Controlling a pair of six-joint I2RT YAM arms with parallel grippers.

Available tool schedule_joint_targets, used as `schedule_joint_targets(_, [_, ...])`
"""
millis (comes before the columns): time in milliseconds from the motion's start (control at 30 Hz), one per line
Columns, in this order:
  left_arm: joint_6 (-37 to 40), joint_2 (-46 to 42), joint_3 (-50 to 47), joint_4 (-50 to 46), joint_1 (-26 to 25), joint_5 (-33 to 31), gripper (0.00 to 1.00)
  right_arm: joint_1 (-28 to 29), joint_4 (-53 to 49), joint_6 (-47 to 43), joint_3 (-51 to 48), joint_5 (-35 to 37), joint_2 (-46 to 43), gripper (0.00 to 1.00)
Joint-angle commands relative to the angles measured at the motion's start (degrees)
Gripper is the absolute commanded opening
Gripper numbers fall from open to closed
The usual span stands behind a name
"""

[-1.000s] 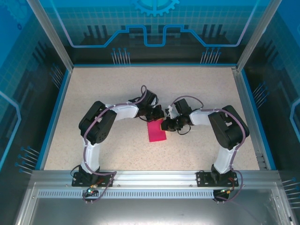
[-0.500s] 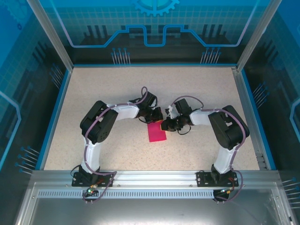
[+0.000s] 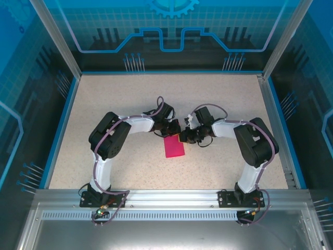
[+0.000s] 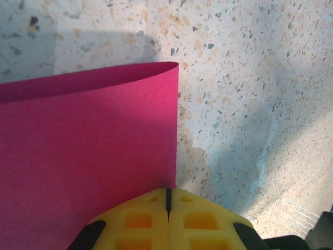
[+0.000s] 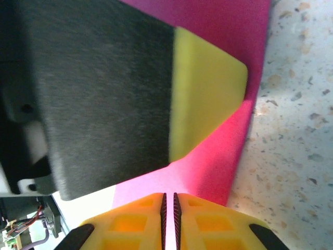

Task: Fold a paper plane with a square sheet of paper (pick it up from the middle)
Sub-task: First fold in half a square sheet of paper at the center of the table.

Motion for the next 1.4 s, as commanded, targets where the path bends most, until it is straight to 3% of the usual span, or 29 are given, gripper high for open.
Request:
schedule_joint_targets(0, [0.29,1.12,-2.37,-1.23,0.19,-1.09,0.0,0.38,-1.76,-0.05,1.15,-0.01,2.21,0.15])
schedule_joint_targets(600, [0.92,0.0,-8.19,2.03,1.68,-1.78,0.0,0.77,-6.15,-1.8,-12.71,-1.79,-7.44,0.15])
schedule_joint_targets(867, [0.53,-0.09,-7.9,2.43,1.64,-1.19,0.0,0.74,-5.19,1.59,-8.82,2.89,-15.12,0.15])
schedule_joint_targets(1167, [-0.77,-0.22,-7.66,2.46,1.69,-0.38,0.0,3.85,-2.65,4.43,1.4,8.25,-4.44,0.14])
schedule_joint_targets(1367, [-1.4,-0.11,-7.74,2.6,1.67,-0.53,0.0,3.85,2.96,6.68,0.92,13.61,-2.09,0.13])
